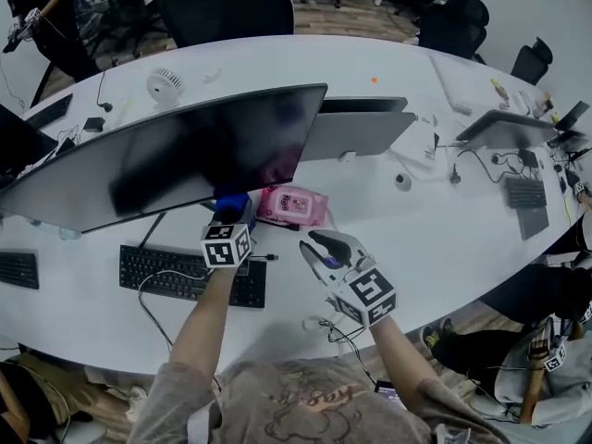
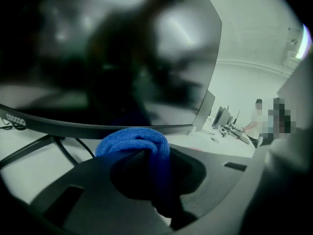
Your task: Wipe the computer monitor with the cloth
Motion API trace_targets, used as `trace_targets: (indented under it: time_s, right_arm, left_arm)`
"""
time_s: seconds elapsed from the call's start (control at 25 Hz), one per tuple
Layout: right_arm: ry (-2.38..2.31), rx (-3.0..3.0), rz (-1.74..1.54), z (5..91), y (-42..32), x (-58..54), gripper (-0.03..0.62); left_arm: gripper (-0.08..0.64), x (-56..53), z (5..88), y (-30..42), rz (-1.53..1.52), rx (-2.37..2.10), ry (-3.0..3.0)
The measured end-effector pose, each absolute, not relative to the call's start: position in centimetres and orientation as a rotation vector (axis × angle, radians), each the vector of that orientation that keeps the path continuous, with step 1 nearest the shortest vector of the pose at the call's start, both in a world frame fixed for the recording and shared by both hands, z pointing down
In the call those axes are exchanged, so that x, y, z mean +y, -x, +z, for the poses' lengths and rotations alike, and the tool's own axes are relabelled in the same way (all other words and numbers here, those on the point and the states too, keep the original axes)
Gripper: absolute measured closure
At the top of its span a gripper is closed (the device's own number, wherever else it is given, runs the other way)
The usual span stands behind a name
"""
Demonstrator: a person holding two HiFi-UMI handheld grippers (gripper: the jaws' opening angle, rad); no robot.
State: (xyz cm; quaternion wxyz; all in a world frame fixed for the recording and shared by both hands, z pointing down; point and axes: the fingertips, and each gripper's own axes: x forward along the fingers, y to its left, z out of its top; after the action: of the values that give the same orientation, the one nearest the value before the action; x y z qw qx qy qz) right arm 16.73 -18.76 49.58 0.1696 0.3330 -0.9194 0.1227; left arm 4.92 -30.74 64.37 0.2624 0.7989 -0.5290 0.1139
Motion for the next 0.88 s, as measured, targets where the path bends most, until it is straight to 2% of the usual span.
trace_targets:
  time_s: [0.88]
  right_arm:
    - [-1.004, -2.6, 0.409, 50.9, -23.8, -20.3, 0.497]
  left_arm:
    - [0.512, -33.0, 64.2, -15.4, 0.314, -1.32, -2.223]
